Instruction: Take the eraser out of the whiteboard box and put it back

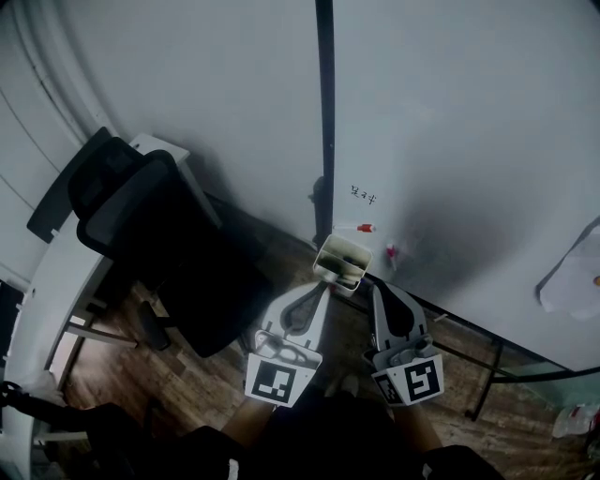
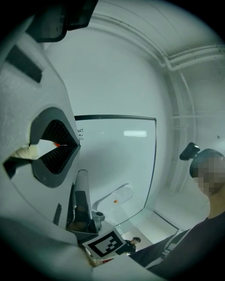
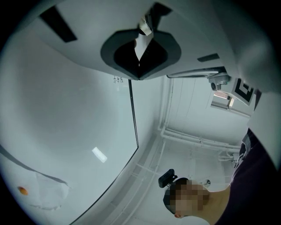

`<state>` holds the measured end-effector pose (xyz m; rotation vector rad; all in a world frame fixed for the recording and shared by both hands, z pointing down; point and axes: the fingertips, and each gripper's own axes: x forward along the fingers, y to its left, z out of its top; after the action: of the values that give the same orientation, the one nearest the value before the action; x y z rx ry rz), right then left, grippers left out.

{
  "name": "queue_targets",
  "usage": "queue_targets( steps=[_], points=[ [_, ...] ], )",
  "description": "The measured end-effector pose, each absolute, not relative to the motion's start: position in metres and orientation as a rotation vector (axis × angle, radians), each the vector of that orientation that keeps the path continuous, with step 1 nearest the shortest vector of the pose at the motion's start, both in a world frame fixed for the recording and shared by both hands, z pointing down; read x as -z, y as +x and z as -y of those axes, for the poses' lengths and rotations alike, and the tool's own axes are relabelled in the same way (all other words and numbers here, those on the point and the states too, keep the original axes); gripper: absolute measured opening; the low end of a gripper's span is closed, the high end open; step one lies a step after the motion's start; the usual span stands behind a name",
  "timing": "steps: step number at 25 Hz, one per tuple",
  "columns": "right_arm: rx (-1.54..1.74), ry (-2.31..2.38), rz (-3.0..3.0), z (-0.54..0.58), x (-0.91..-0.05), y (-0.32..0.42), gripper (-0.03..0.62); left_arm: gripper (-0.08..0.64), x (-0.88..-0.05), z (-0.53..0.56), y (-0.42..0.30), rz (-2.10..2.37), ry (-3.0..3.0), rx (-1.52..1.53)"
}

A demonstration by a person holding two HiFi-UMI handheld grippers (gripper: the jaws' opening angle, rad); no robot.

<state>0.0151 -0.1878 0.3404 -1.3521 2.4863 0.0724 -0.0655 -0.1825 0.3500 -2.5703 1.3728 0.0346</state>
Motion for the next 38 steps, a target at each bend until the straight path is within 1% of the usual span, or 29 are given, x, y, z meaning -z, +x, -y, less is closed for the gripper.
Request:
queue_targets(
  steps=[17,38],
  points=[
    [-0.124,-1.36,-2.505,0.1791,-0.3408,0.0155,0.002,0.005,-0.3546,0.1777,-0.0673,-1.402,-2.593,-0.05],
    [-0.111,-1.362,-2.514,0.1782,-0.3422,0.0124,0.002,0.005,-0.3506,0.1847,-0.0686,-1.432,-2.597,-0.084]
  ],
)
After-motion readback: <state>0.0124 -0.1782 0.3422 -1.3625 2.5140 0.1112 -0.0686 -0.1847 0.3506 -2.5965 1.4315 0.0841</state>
